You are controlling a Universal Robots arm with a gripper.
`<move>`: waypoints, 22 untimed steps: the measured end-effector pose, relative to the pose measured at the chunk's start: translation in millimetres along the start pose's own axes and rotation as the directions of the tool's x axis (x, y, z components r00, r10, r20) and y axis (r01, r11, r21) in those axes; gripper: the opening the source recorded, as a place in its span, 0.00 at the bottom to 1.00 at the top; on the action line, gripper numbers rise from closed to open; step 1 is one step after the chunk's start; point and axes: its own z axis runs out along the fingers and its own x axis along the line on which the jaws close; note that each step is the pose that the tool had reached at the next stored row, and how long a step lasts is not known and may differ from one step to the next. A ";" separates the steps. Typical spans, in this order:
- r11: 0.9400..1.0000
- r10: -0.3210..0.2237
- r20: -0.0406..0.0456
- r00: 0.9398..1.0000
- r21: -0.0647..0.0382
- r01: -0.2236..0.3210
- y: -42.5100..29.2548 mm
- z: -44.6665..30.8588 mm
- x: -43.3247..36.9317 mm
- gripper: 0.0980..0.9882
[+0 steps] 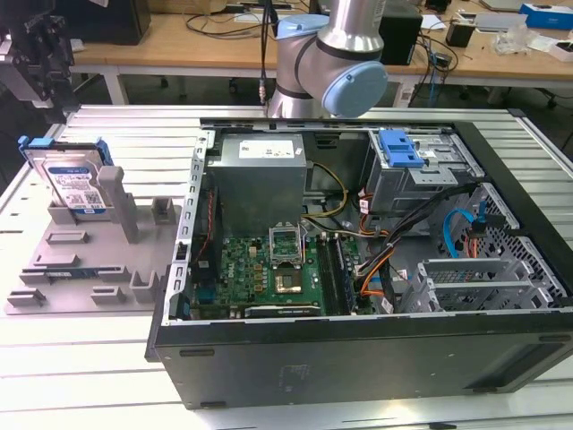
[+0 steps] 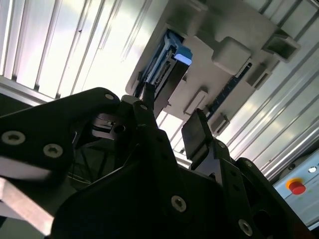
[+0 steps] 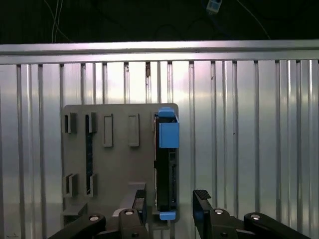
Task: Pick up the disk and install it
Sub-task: 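Pick up the disk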
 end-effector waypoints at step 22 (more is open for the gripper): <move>0.997 -0.080 0.019 0.997 0.001 0.080 32.1 15.8 1.2 0.45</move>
